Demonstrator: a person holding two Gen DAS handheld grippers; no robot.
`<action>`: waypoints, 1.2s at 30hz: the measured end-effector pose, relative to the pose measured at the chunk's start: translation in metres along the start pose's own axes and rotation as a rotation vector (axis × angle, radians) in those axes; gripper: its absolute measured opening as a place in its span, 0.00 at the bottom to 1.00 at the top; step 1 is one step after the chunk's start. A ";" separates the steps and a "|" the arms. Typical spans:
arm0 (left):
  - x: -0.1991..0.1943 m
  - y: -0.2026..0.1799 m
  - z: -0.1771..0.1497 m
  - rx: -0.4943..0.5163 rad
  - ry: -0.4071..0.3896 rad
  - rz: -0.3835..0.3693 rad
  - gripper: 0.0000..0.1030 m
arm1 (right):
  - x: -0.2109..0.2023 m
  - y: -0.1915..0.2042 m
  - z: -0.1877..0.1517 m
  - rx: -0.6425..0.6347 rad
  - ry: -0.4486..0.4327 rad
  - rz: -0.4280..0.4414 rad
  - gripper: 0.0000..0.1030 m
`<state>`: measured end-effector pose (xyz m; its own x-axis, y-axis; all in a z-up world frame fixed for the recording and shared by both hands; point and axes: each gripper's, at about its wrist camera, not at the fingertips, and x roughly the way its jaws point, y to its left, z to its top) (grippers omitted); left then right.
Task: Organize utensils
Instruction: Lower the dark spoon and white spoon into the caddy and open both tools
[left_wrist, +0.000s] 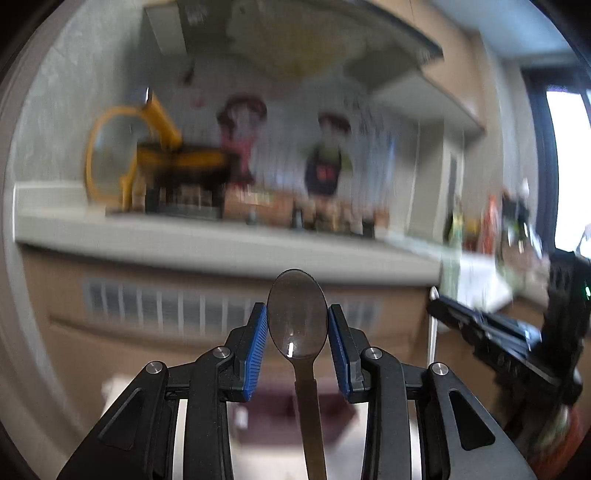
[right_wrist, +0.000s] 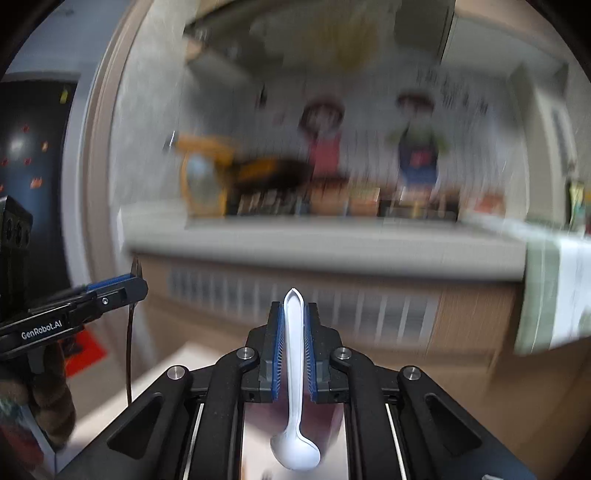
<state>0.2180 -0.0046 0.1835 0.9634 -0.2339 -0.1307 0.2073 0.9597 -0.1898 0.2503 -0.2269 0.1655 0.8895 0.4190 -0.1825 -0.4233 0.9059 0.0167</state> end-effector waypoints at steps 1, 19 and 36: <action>0.007 0.002 0.006 -0.006 -0.034 0.013 0.33 | 0.006 -0.002 0.011 0.006 -0.023 -0.011 0.09; 0.155 0.060 -0.074 -0.113 0.046 0.064 0.33 | 0.130 -0.020 -0.056 0.067 0.102 -0.059 0.09; 0.099 0.073 -0.110 -0.145 0.249 0.008 0.40 | 0.082 -0.032 -0.092 0.105 0.236 -0.031 0.24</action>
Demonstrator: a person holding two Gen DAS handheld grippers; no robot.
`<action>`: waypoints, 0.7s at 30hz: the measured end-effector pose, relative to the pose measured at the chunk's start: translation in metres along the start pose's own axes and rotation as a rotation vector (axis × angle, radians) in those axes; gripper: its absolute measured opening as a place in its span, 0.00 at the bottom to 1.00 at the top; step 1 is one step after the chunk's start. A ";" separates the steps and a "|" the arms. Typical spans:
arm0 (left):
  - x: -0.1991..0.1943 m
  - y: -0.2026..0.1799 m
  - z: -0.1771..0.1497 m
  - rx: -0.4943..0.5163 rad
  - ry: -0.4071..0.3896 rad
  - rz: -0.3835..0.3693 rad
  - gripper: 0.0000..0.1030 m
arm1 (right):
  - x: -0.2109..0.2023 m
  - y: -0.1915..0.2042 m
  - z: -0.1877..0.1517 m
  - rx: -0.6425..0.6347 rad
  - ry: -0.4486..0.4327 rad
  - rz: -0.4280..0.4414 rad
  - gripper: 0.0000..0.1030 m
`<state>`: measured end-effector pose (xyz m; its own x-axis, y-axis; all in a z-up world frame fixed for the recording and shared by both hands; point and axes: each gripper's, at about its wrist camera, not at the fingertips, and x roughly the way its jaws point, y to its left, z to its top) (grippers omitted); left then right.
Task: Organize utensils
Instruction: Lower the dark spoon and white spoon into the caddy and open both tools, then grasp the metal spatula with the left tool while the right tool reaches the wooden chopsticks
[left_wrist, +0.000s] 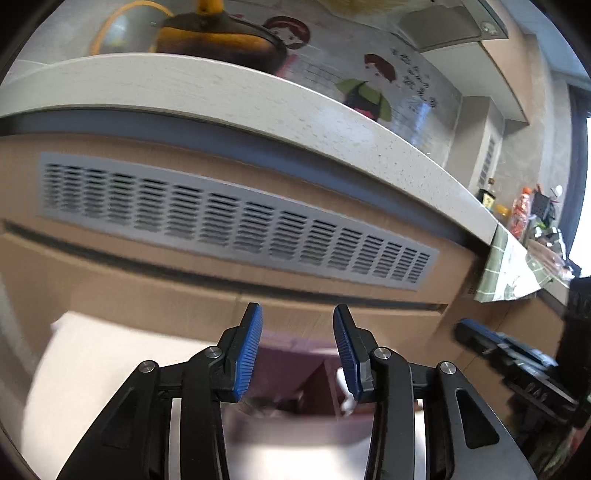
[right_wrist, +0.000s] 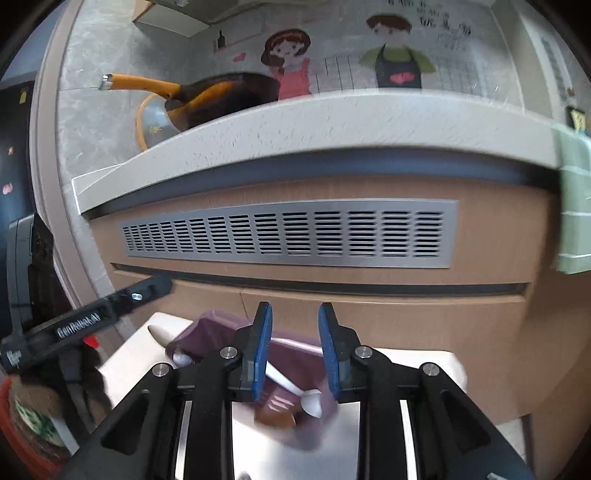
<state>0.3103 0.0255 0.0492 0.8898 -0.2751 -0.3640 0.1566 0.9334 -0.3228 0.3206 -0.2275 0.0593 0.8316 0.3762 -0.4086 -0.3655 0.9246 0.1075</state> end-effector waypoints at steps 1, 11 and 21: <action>-0.010 0.001 -0.003 0.003 0.008 0.024 0.40 | -0.014 0.000 -0.005 -0.012 -0.003 -0.013 0.24; -0.084 0.001 -0.095 0.066 0.242 0.043 0.40 | -0.072 0.004 -0.100 0.016 0.238 0.038 0.26; -0.087 0.001 -0.156 0.101 0.426 0.086 0.40 | -0.075 0.033 -0.179 -0.064 0.446 0.083 0.27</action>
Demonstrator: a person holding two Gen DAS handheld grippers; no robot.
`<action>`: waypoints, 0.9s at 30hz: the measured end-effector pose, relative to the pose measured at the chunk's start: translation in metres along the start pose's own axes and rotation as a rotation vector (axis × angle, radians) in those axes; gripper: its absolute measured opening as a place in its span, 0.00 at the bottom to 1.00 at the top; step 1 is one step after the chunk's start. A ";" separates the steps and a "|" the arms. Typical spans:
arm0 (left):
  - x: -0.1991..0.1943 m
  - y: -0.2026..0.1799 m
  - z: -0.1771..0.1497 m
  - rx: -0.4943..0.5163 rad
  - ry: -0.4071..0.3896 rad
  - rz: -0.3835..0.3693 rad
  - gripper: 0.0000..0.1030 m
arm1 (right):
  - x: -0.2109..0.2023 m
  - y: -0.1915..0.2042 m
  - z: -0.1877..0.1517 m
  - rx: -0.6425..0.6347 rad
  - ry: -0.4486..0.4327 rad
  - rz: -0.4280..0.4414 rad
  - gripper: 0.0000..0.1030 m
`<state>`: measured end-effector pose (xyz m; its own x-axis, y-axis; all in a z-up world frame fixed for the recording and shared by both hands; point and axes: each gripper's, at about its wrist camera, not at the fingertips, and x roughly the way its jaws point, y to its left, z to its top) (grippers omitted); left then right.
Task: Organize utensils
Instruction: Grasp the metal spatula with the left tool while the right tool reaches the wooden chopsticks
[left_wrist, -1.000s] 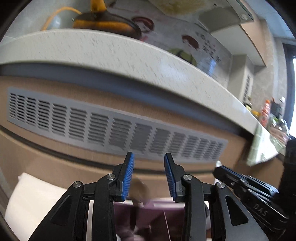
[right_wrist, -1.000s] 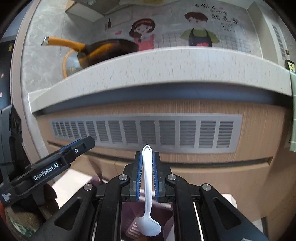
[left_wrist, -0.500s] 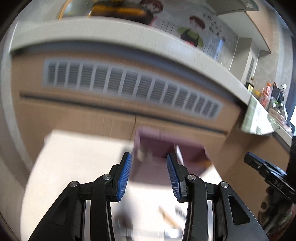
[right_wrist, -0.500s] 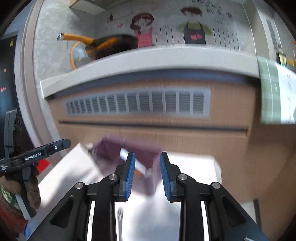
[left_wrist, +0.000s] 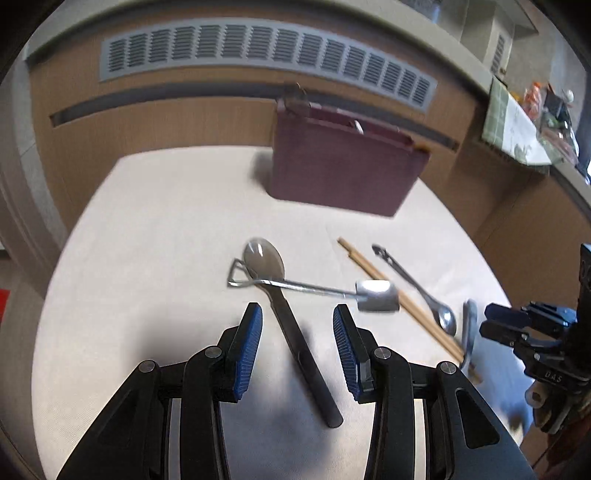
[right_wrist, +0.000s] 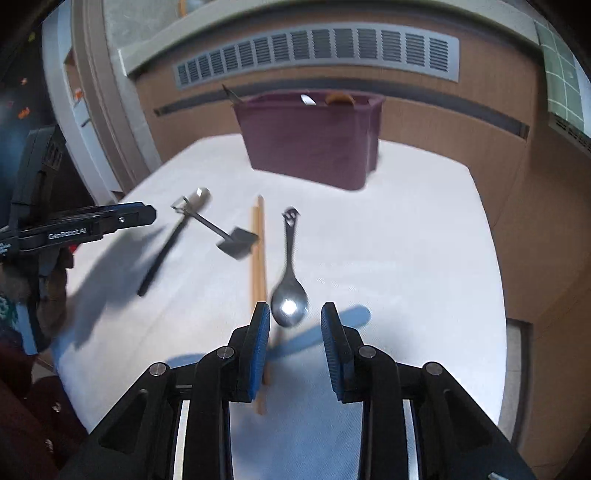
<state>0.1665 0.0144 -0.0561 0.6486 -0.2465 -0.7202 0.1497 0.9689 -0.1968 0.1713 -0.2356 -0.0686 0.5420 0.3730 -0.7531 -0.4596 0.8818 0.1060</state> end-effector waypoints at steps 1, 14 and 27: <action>0.002 -0.001 0.001 0.014 0.003 -0.016 0.40 | 0.001 -0.003 -0.001 0.019 0.013 0.006 0.27; 0.079 -0.007 0.050 0.064 0.142 -0.094 0.40 | 0.010 -0.033 -0.019 0.246 0.060 0.110 0.27; 0.030 -0.021 -0.002 0.161 0.225 -0.204 0.40 | 0.042 -0.015 0.015 0.155 0.057 0.099 0.28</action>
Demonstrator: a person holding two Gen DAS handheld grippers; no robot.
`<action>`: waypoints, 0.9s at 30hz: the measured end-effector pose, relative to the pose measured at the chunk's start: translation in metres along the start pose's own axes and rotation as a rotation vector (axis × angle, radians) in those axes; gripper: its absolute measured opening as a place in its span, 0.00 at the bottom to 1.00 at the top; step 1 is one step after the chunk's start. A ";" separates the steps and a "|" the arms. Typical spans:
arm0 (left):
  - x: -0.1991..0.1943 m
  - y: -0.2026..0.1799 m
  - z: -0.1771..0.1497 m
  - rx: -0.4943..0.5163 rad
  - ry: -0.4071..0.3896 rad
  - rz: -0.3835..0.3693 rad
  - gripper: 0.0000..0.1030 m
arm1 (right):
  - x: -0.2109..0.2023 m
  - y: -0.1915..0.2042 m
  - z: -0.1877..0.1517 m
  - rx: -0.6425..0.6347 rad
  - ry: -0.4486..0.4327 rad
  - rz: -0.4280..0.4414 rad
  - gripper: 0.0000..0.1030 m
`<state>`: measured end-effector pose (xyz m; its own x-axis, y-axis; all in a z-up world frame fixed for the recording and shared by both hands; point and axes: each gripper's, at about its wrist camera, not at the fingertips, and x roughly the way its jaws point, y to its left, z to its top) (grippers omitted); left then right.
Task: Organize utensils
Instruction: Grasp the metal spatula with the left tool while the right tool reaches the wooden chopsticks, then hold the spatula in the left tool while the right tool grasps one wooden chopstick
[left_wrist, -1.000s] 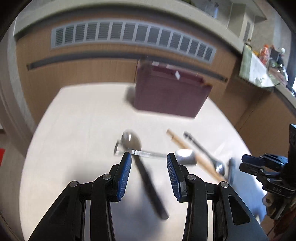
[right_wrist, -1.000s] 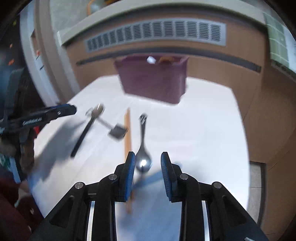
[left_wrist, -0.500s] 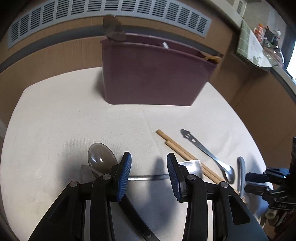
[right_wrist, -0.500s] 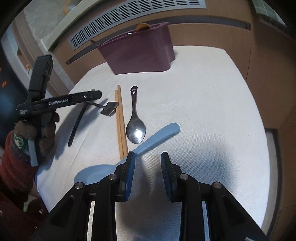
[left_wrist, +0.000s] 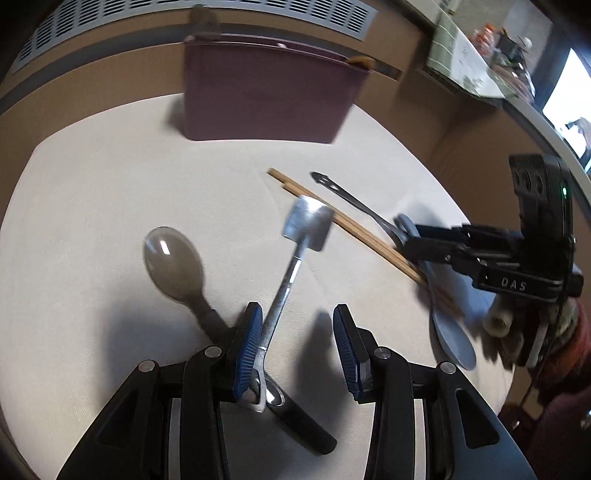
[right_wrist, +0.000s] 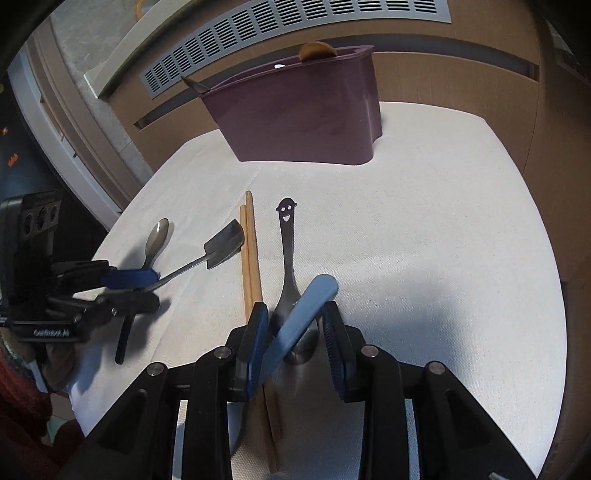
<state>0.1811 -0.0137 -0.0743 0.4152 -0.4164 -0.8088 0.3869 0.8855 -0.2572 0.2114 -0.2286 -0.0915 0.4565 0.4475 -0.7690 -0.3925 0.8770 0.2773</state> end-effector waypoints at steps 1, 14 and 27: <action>0.003 -0.004 0.002 0.016 0.000 0.009 0.40 | 0.000 0.000 -0.001 -0.008 -0.002 -0.003 0.29; 0.047 -0.028 0.058 0.101 -0.023 0.219 0.40 | -0.009 -0.001 -0.013 0.040 -0.016 -0.014 0.37; 0.010 0.012 0.020 -0.064 -0.051 0.264 0.41 | -0.014 0.026 0.015 -0.202 -0.061 -0.065 0.19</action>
<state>0.2063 -0.0116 -0.0744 0.5359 -0.1780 -0.8253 0.2079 0.9752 -0.0754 0.2066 -0.2090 -0.0649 0.5314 0.4066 -0.7432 -0.5100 0.8540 0.1027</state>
